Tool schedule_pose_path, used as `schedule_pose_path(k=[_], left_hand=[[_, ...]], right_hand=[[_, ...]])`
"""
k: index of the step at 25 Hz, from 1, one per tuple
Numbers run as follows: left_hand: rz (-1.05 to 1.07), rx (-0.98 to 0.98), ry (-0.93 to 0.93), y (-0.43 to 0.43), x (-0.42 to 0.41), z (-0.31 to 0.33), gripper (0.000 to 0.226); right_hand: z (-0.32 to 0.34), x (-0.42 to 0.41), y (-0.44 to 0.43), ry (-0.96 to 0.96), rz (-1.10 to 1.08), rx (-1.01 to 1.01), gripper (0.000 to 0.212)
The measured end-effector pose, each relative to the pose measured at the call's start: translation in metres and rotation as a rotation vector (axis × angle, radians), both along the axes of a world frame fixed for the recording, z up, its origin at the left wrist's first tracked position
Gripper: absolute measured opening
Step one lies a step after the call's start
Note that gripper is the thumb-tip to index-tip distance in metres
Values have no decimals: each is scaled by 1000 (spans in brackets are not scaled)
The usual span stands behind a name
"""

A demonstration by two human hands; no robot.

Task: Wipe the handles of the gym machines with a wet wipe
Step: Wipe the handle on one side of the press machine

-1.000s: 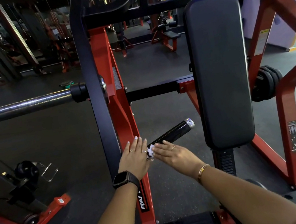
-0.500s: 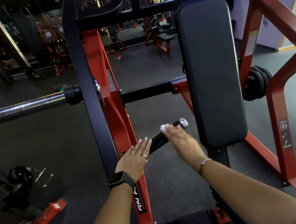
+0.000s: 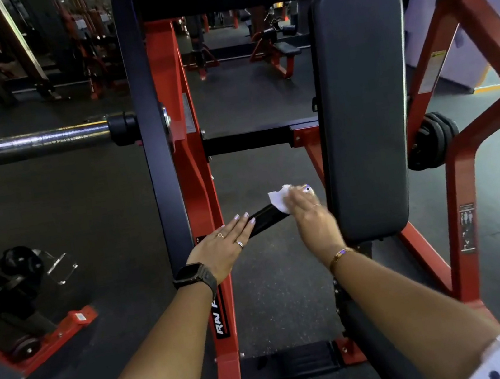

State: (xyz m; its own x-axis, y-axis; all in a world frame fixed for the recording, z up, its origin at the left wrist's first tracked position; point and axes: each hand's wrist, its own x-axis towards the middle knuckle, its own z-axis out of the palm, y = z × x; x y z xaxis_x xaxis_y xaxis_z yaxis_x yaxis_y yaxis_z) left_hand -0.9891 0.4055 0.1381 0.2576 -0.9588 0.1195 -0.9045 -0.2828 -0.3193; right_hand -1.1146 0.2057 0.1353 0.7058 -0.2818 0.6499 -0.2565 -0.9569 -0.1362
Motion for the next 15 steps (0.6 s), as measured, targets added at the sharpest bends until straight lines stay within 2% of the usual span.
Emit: schedule_pose_path(k=[3, 5, 7, 9, 11, 13, 15], left_hand=[[-13, 59, -23, -2, -2, 3, 84], [-28, 99, -33, -1, -2, 2, 84], [-47, 129, -56, -1, -2, 3, 85], [-60, 156, -76, -2, -2, 4, 86], [-56, 180, -65, -2, -3, 5, 86], [-52, 161, -60, -1, -3, 5, 84], [-47, 156, -54, -1, -2, 5, 82]], right_hand=[[-12, 5, 35, 126, 202, -131, 64], [-13, 2, 25, 132, 259, -151, 60], [-8, -5, 0, 83, 158, -125, 58], [1, -8, -24, 49, 13, -1, 58], [7, -1, -22, 60, -30, 112, 54], [8, 8, 1, 73, 60, 105, 47], [3, 11, 24, 136, 225, 15, 52]])
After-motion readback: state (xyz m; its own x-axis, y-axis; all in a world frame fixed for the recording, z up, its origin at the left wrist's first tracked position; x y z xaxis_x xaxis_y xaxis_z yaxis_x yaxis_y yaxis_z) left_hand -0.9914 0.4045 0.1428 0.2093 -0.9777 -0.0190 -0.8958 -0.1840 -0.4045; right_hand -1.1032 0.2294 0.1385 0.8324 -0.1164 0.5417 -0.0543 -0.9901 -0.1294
